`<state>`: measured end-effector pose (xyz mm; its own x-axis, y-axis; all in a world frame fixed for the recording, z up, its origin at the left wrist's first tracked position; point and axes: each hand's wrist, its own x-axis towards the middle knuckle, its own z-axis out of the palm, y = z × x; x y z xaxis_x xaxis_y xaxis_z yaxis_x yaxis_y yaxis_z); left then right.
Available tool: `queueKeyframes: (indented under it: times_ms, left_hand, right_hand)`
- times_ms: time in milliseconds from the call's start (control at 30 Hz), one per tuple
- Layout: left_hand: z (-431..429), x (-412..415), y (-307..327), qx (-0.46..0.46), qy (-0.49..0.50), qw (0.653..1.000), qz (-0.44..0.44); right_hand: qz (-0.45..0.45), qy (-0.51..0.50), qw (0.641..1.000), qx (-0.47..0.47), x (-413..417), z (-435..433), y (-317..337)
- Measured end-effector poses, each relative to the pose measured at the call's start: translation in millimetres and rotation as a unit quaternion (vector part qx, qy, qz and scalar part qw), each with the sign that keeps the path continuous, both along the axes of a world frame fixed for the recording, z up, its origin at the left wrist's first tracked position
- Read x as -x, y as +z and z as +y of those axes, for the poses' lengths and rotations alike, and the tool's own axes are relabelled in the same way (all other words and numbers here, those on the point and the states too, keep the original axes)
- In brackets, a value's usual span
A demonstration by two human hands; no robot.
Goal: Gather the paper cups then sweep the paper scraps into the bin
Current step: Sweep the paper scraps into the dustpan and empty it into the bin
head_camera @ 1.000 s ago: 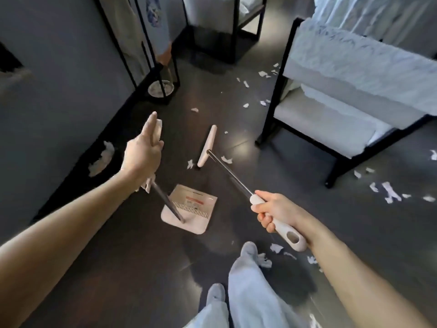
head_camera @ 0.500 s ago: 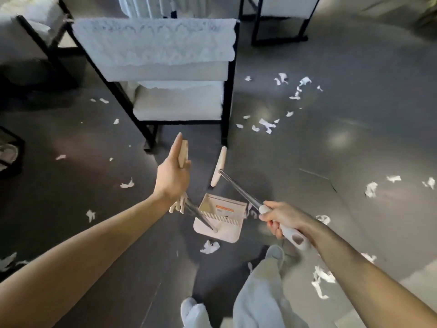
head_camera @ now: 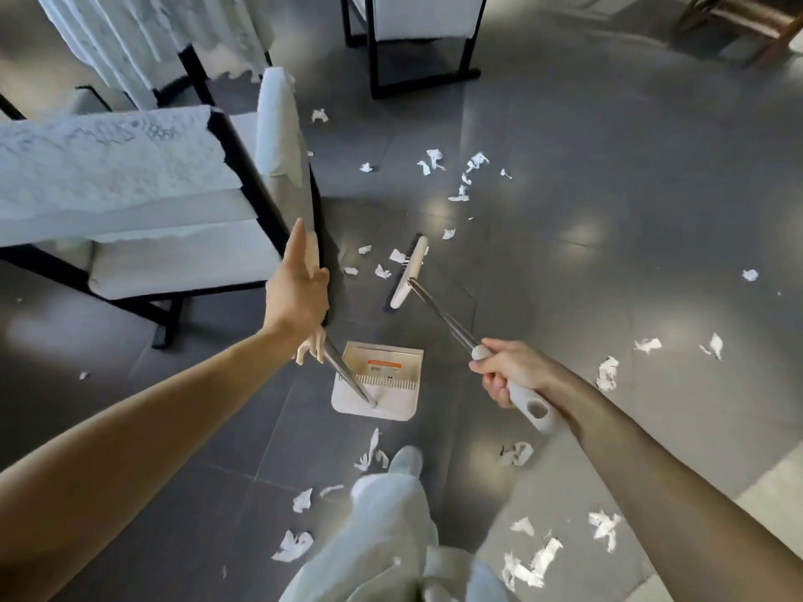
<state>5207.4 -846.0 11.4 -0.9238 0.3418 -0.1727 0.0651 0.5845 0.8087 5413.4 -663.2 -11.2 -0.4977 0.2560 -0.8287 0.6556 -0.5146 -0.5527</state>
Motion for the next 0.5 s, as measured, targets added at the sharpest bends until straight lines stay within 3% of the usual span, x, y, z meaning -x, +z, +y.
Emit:
queueKeyframes:
  times_ms: [500]
  left_hand:
    - [356.5, 223.5, -6.2, 0.001, 0.036, 0.999, 0.003]
  right_hand:
    - [0.018, 0.045, 0.999, 0.008, 234.1, 352.6, -1.7]
